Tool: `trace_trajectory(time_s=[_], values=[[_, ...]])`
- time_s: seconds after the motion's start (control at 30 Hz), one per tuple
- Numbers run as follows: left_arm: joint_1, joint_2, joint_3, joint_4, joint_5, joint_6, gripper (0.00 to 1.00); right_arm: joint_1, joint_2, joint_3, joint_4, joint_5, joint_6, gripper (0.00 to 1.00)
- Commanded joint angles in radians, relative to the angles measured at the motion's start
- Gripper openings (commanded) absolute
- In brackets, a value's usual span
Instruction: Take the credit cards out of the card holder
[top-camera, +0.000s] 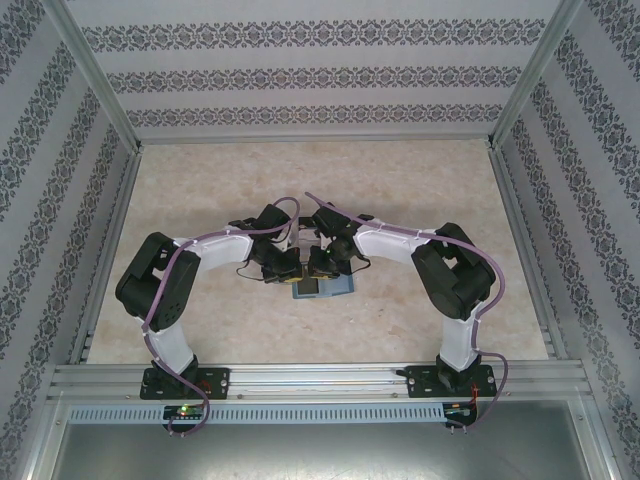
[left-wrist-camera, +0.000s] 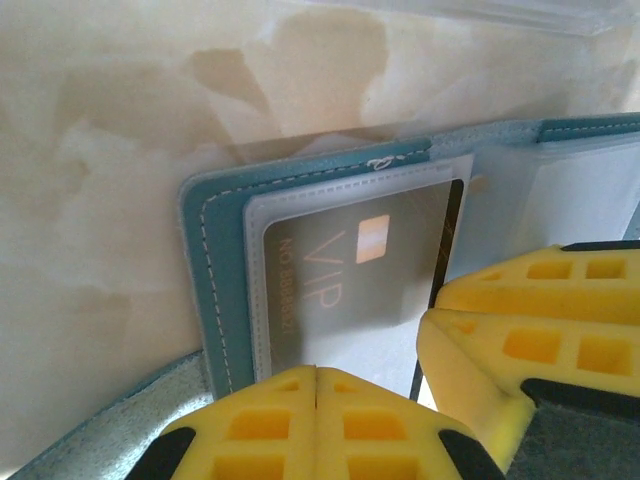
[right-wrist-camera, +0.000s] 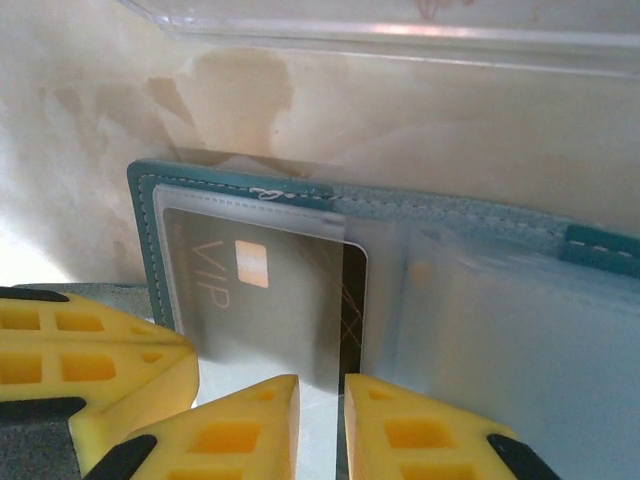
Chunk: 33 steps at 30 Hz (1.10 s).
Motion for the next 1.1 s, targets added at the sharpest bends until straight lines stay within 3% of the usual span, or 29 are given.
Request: trace_trajectory(time_s=[0.0,0.27,0.53,1.07], values=[[-0.014,0.023,0.02,0.027,0.007,-0.013,0.0,-0.006,0.016,-0.019,0.033,-0.025,0.015,0.2],[-0.014,0.034,0.021,0.016,0.001,-0.007,0.0,-0.009,0.027,-0.031,0.027,-0.017,0.007,0.23],[-0.015,0.031,0.021,0.001,-0.008,-0.002,0.0,-0.007,0.022,-0.015,-0.071,0.092,-0.034,0.25],[-0.014,0.058,0.02,-0.023,-0.02,0.011,0.0,0.003,-0.012,0.01,-0.14,0.16,-0.054,0.28]])
